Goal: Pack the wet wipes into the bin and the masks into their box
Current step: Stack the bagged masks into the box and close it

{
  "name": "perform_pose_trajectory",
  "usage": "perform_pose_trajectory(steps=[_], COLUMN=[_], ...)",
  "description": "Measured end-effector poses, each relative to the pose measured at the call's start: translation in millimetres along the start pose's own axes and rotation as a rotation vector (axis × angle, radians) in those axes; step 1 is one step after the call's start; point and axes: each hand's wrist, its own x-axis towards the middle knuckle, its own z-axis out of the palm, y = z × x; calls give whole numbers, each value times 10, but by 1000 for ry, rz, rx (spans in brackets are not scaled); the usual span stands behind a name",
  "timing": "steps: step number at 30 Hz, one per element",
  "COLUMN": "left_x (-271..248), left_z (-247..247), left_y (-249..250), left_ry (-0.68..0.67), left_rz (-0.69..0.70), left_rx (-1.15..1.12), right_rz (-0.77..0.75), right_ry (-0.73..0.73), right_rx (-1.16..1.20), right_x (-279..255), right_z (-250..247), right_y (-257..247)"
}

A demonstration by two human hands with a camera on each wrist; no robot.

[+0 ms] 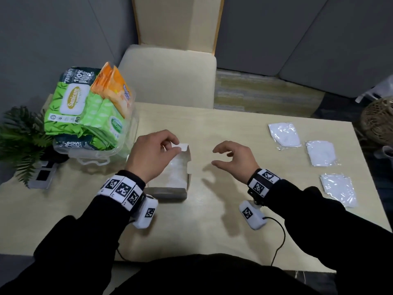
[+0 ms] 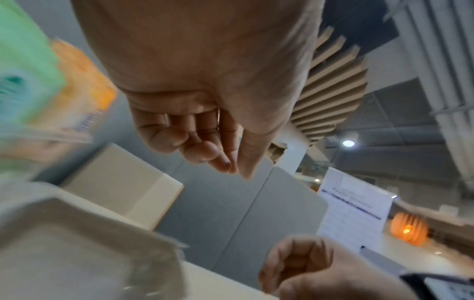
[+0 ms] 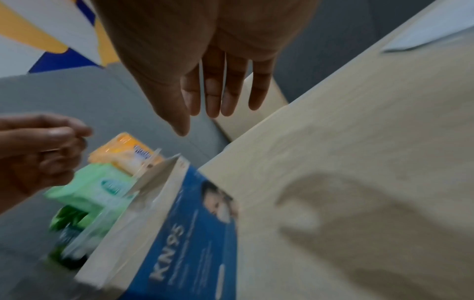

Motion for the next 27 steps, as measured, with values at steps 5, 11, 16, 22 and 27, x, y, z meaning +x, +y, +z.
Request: perform_pose_trajectory(steps=[5, 11, 16, 22, 27], left_x=[181, 506, 742, 1124, 1360], left_z=[608, 1885, 2913, 3576, 3801], left_y=[833, 1523, 1744, 1859, 1883], left_ry=[-119, -340, -526, -641, -665], left_rz=[137, 287, 344, 273, 256], left_rx=[-173, -16, 224, 436, 621], right_rz=[204, 378, 578, 651, 639], right_ry=[196, 351, 380, 249, 50], right_rx=[39, -44, -149, -280, -409], right_x=[-340, -806, -1081, -991, -699], right_z=[-684, -1470, -1872, -2106, -2097], right_y=[564, 1398, 2182, 2823, 2975])
